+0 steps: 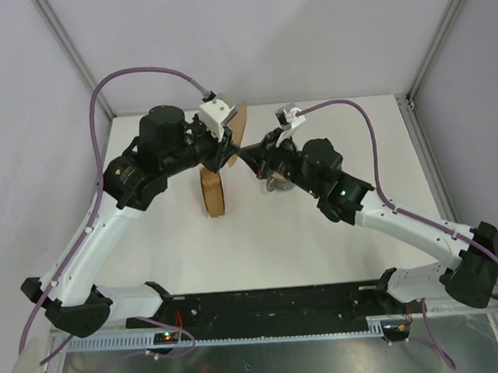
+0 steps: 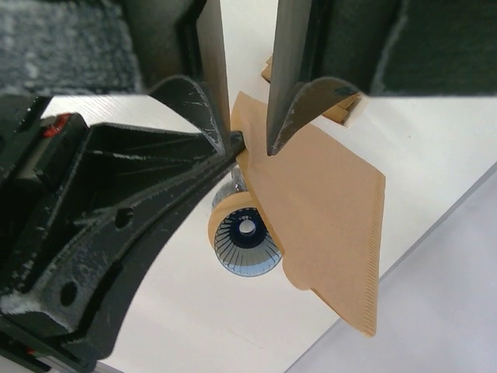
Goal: Place the coffee filter in the dripper
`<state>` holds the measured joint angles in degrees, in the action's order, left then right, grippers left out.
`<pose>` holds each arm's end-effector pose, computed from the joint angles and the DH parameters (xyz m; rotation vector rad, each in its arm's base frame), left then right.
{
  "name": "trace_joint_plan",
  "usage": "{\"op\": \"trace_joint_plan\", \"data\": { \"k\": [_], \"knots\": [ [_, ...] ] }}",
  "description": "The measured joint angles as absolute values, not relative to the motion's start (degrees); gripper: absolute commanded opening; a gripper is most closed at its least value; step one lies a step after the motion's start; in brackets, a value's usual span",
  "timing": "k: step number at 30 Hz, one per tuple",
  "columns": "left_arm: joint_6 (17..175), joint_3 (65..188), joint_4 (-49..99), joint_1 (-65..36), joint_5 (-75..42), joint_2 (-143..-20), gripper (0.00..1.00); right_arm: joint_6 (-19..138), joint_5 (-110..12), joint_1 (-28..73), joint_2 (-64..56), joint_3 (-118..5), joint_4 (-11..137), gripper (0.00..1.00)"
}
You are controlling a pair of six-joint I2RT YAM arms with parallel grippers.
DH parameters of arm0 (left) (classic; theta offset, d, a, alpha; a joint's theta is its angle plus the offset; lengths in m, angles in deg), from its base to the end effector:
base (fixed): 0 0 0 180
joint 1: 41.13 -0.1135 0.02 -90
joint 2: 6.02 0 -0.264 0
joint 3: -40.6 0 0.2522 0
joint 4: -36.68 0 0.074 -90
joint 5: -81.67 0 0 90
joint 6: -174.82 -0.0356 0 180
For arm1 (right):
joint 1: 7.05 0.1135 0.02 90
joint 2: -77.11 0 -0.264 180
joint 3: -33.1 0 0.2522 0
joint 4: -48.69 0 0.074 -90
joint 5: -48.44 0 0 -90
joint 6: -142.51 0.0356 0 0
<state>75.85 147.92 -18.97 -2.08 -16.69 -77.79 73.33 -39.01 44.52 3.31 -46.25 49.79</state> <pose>0.1871 -0.1585 0.4733 0.8828 1.7374 -0.4904 0.1918 0.2392 0.3999 -0.3806 1.5270 0.9759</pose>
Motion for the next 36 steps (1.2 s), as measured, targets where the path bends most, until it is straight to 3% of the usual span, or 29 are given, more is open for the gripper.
{"op": "trace_joint_plan", "data": {
  "k": [6,13,24,36],
  "knots": [
    [75.9,148.3,-20.1,-2.4,-19.0,-77.4,0.31,73.3,-39.0,44.3,3.3,-46.2,49.8,0.00],
    [75.9,148.3,-20.1,-2.4,-19.5,-77.5,0.23,73.2,-39.1,44.4,3.5,-46.2,49.8,0.00],
    [75.9,148.3,-20.2,-2.4,-20.1,-78.6,0.02,71.7,-39.1,44.7,3.9,-46.2,50.1,0.00],
    [75.8,148.5,-20.4,-2.5,-17.0,-78.8,0.00,71.1,-38.5,44.7,4.4,-46.2,50.2,0.00]
  ]
}}
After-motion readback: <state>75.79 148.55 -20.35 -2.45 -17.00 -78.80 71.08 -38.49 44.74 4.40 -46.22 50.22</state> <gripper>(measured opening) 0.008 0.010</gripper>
